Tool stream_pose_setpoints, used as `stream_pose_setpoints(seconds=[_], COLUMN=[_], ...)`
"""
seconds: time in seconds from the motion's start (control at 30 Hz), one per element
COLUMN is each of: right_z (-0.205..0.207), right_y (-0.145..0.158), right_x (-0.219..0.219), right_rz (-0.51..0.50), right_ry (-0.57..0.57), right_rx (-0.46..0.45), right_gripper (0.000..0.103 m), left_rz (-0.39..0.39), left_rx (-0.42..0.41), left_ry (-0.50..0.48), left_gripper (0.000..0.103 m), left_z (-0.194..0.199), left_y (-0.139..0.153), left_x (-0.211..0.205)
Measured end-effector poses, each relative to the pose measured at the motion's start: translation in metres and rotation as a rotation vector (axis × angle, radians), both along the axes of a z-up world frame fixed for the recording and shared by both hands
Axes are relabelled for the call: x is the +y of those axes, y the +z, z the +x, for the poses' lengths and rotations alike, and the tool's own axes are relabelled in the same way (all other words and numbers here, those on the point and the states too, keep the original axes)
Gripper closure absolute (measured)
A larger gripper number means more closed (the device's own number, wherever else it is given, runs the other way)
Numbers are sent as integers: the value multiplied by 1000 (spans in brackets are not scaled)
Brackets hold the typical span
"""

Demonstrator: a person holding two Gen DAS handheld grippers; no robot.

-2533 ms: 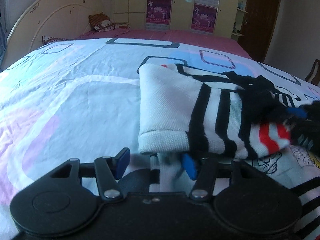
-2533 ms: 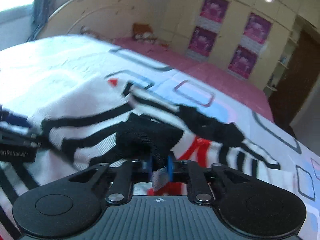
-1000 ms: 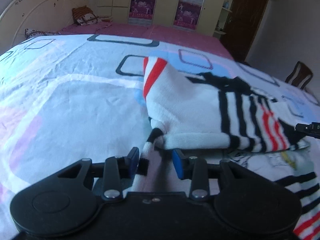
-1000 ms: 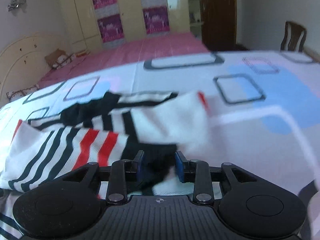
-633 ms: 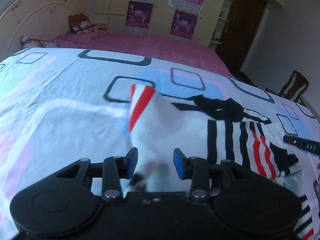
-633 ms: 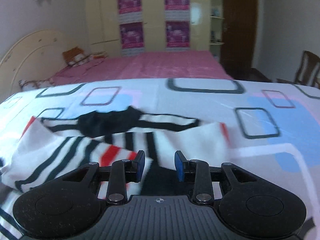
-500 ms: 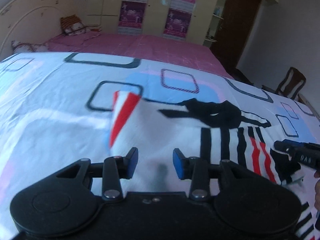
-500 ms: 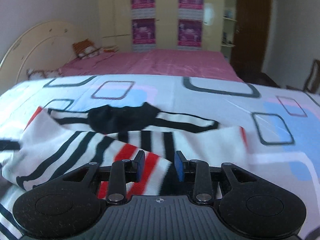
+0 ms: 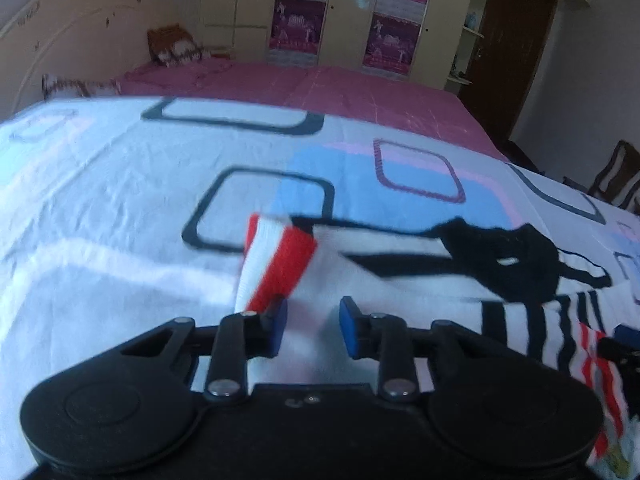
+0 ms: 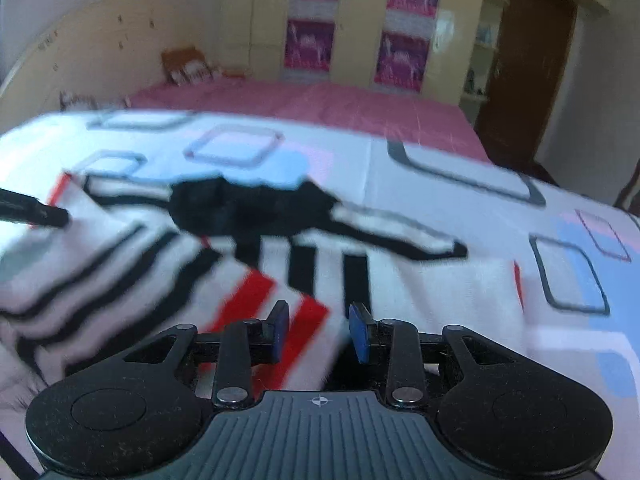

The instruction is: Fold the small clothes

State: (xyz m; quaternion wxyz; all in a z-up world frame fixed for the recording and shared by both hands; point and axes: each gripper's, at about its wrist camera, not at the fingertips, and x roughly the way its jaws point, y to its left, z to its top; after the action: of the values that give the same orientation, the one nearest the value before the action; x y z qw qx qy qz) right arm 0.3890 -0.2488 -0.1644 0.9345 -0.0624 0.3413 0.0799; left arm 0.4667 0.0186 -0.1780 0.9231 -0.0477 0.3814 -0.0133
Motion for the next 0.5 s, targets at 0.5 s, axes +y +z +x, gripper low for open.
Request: stream_pose_setpoints(seconds=[0.5], right_z=[4], right_y=[-7], right_x=[-11], right_rz=[2], right_ry=[-31], right_rx=[53], right_gripper=[70], left_rz=[53], left_rx=[1], left_ry=[-2], left_gripper=[72], left_z=[1], left_y=[0], left_x=[-8])
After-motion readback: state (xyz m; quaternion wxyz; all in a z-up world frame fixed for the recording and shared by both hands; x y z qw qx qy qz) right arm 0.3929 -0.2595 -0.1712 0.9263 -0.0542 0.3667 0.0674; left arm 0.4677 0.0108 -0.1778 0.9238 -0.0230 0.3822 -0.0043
